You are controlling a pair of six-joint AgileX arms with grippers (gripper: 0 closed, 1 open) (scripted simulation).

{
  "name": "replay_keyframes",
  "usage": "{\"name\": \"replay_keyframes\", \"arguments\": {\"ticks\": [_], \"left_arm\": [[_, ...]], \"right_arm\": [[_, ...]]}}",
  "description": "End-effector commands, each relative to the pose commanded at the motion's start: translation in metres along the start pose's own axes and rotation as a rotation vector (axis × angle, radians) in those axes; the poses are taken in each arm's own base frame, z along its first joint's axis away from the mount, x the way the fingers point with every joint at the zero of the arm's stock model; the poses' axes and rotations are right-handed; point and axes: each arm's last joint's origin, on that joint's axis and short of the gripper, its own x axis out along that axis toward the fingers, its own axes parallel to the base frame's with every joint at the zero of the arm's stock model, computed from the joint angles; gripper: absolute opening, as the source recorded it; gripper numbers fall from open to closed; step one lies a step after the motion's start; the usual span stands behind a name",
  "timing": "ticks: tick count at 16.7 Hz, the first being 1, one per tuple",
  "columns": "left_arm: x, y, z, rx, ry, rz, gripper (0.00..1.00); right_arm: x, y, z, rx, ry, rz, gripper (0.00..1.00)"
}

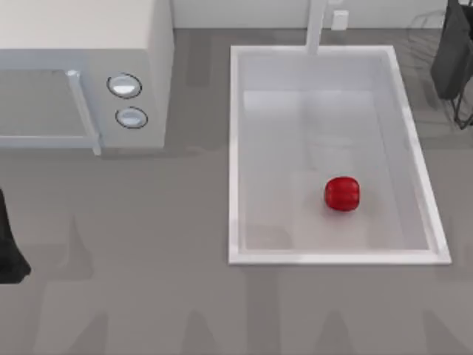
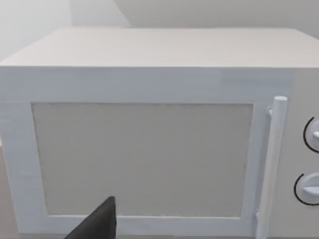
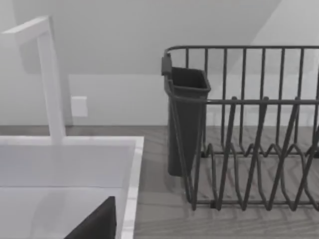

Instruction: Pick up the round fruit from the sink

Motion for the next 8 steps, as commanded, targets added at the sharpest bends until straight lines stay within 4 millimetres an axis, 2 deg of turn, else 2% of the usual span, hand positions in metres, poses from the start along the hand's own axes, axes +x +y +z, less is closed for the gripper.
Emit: {"name": "replay_keyframes", "arguments": {"ticks": [4, 8], "left_arm": [[0.000, 0.000, 0.000, 0.000, 0.000, 0.000, 1.00], [0.000, 0.000, 0.000, 0.000, 0.000, 0.000, 1.00]], "right_arm": [[0.003, 0.002, 0.022, 0.021, 0.089, 0.020, 1.00], [0.021, 0.009, 0.062, 0.056, 0.270, 0.054, 1.00]]}}
